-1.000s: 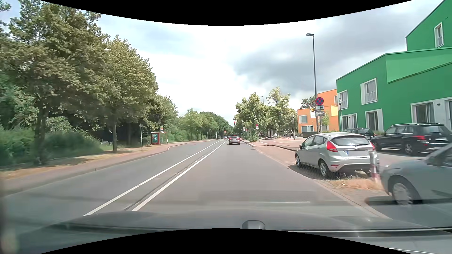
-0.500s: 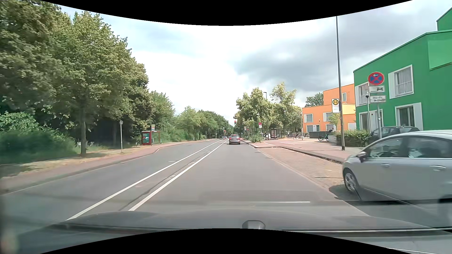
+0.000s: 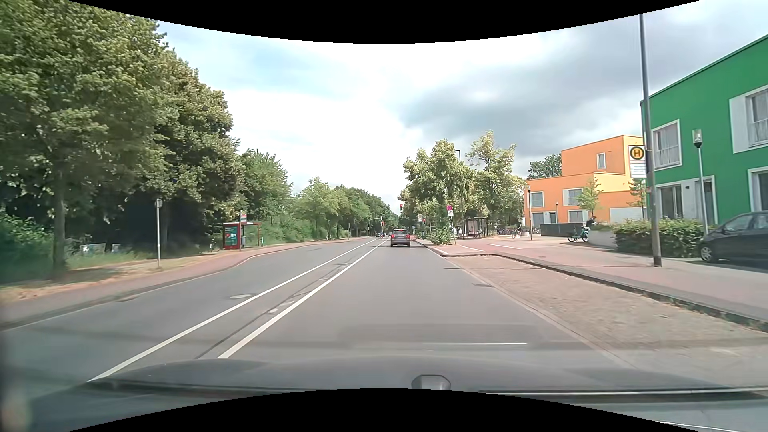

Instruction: Follow the waypoints while adhering to traffic rules and regulations

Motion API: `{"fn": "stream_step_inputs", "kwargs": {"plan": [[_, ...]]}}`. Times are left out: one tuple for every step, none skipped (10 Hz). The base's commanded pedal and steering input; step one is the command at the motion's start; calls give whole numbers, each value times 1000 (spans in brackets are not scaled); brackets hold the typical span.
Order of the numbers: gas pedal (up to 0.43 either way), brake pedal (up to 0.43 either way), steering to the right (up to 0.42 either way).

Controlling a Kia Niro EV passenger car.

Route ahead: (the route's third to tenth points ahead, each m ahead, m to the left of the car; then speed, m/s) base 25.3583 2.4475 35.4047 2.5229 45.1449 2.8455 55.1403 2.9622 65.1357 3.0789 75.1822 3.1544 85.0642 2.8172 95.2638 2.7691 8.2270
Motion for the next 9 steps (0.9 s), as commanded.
{"fn": "stream_step_inputs", "kwargs": {"plan": [[87, 12, -8], [87, 12, -8], [87, 12, -8], [87, 18, -5], [87, 12, -3], [87, 12, -3], [87, 12, -2], [87, 12, -2], [87, 12, -1]]}}
